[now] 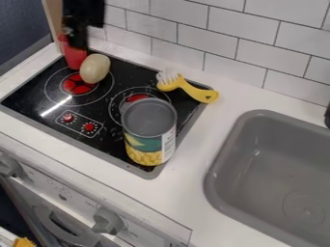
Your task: Move red cup from top left of stove and put between the burners
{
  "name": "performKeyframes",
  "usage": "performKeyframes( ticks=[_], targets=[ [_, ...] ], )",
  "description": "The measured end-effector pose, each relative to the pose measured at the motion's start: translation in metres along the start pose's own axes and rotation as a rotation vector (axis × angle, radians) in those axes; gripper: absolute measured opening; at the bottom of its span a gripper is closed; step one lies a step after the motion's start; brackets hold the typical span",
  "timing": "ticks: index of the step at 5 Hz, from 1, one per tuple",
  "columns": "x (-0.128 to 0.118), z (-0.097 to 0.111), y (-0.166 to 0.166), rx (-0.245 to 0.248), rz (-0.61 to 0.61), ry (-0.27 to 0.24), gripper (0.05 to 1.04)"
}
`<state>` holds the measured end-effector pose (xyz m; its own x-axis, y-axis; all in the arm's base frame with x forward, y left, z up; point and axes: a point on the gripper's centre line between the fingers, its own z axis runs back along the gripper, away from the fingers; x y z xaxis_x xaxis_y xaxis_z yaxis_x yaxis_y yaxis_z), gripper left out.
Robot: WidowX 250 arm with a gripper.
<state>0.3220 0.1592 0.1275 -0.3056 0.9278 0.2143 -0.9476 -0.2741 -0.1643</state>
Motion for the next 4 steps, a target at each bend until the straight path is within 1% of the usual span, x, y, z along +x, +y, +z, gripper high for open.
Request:
performKeyframes(
  ticks=[1, 2, 3, 4],
  targets=[
    [0.018, -0.01, -0.011, -0.002, 0.073, 0.008, 1.001],
    [0.029, -0.022, -0.022, 0.018, 0.117, 0.001, 1.001],
    [0.036, -0.035, -0.029, 0.031, 0.146, -0.001, 1.001],
    [0.039, -0.043, -0.036, 0.032, 0.163, -0.008, 1.001]
  ],
)
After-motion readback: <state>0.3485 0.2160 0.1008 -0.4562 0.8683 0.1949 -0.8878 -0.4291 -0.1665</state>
